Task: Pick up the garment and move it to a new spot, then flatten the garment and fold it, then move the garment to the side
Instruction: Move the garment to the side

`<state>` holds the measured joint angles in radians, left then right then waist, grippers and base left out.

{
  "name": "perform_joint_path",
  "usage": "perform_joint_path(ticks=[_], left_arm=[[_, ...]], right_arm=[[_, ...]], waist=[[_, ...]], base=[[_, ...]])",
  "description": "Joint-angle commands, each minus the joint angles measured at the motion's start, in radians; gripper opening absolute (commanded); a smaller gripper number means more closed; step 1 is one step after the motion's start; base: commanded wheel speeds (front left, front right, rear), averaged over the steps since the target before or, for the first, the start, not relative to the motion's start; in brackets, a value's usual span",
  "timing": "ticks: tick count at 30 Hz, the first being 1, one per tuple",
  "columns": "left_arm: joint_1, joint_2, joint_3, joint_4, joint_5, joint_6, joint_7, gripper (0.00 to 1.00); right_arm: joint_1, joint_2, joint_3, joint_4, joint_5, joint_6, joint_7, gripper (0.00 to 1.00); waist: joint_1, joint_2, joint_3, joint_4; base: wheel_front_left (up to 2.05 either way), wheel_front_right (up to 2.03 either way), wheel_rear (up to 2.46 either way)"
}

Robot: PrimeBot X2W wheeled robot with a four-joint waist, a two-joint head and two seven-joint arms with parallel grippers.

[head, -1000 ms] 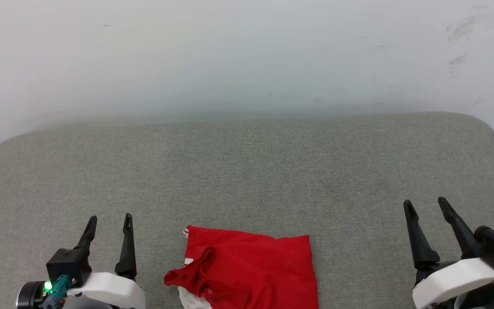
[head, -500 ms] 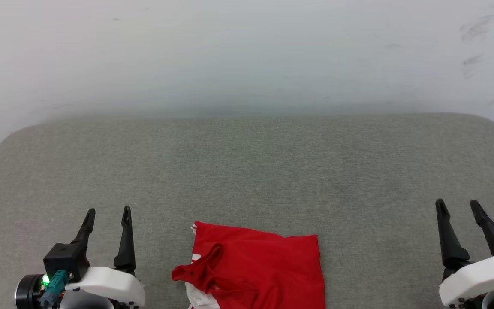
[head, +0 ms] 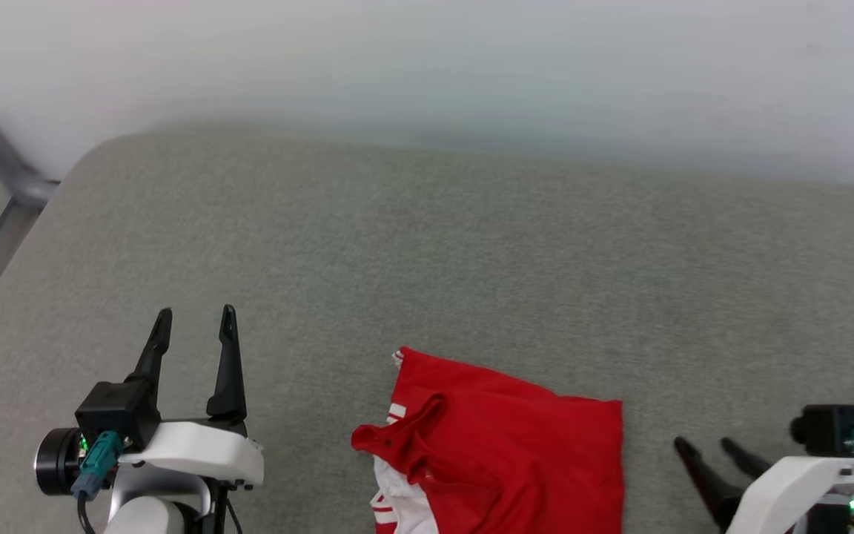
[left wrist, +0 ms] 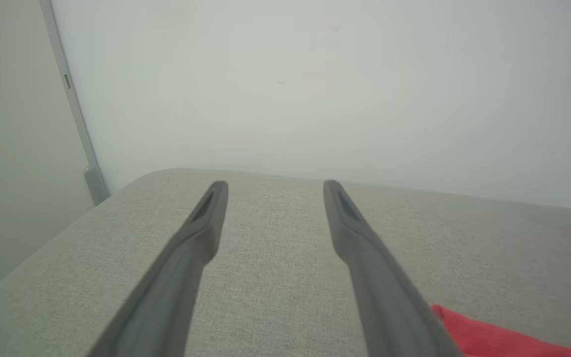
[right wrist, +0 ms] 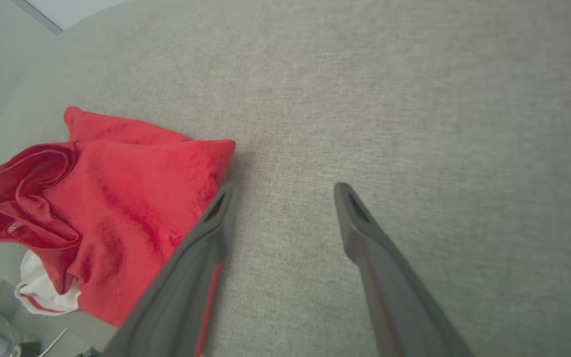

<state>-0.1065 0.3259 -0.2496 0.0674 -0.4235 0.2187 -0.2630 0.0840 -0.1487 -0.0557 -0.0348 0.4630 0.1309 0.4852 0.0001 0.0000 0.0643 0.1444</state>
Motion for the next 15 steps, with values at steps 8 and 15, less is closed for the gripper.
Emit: perform_joint_path(ticks=[8,15], left_arm=[[-0.026,-0.025,0.021,-0.001,0.024,-0.02,-0.002,1.0],[-0.039,-0.042,0.035,-0.001,0.042,-0.032,-0.002,1.0]], right_arm=[[-0.03,-0.025,0.137,0.085,0.125,-0.001,0.068,1.0],[-0.067,-0.023,0.231,0.181,0.21,-0.001,0.104,1.0]], waist=[[-0.0001,0.0,0.067,0.061],[-0.0001,0.0,0.099,0.061]], base=[[0.0,0.0,0.0],[0.0,0.0,0.0]])
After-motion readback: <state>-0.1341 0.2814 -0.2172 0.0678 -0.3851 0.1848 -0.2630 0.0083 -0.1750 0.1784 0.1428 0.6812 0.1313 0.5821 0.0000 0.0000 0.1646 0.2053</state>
